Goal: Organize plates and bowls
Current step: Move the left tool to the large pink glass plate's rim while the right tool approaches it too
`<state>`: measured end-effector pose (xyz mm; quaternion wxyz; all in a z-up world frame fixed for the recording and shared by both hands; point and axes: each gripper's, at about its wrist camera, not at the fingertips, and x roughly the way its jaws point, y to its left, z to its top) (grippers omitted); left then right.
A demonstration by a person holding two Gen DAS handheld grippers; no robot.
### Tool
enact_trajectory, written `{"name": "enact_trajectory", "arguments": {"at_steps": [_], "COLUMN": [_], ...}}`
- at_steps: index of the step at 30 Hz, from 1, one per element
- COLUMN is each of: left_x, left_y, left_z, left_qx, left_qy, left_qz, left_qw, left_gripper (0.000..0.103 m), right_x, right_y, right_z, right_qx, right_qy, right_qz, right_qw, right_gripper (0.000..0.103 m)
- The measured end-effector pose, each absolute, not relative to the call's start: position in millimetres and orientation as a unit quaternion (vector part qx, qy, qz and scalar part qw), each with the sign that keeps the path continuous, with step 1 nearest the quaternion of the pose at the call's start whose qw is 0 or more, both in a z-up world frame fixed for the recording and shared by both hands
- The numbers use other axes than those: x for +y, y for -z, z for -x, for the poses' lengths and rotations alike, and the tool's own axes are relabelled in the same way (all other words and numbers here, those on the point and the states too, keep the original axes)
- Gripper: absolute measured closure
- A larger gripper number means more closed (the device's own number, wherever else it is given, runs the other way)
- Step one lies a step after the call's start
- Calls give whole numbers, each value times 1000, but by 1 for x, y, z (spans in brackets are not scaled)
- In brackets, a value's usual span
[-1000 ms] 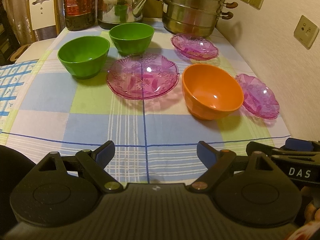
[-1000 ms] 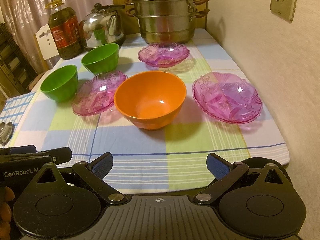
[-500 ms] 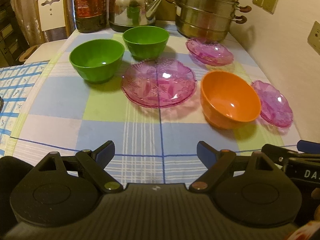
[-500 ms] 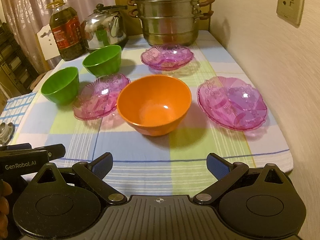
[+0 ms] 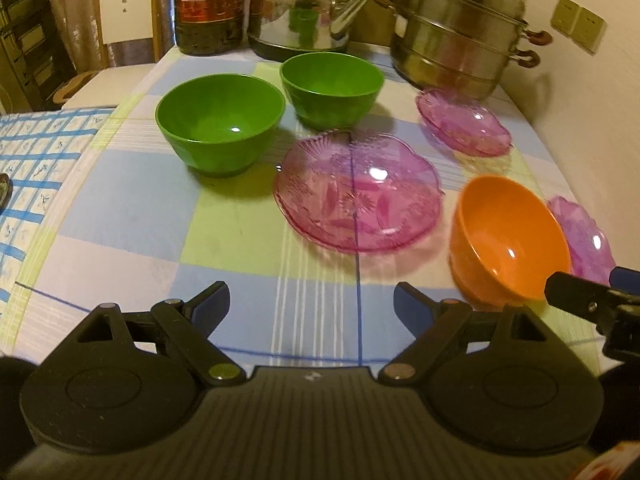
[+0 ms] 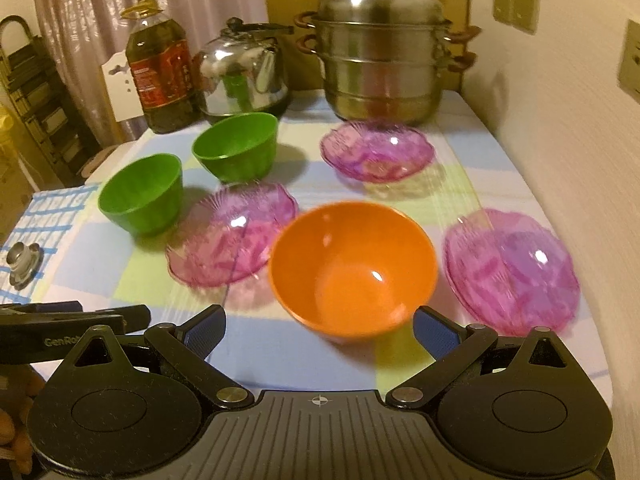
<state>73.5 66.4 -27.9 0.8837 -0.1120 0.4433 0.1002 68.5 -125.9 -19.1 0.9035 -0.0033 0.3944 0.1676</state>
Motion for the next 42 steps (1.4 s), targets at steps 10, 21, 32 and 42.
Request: {"name": "enact_trajectory", "arguments": {"at_steps": [10, 21, 32, 42], "left_x": [99, 126, 152, 154], "left_y": [48, 63, 80, 103], "left_z": [-113, -138, -159, -172], "left_qx": [461, 460, 445, 447], "left_qy": [-97, -101, -100, -94], "left_qz": [183, 229, 293, 287], "left_qw": [863, 852, 840, 842], "left_gripper": [16, 16, 25, 54], "right_x": [-106, -87, -63, -36], "right_y": [19, 17, 22, 61], "right_z": [-111, -155, -218, -259], "right_qx": [386, 372, 390, 470], "right_qy": [-182, -202, -236, -264], "right_qz": [12, 30, 66, 116], "right_qw": [904, 905, 888, 834], "right_gripper": [3, 3, 20, 39]}}
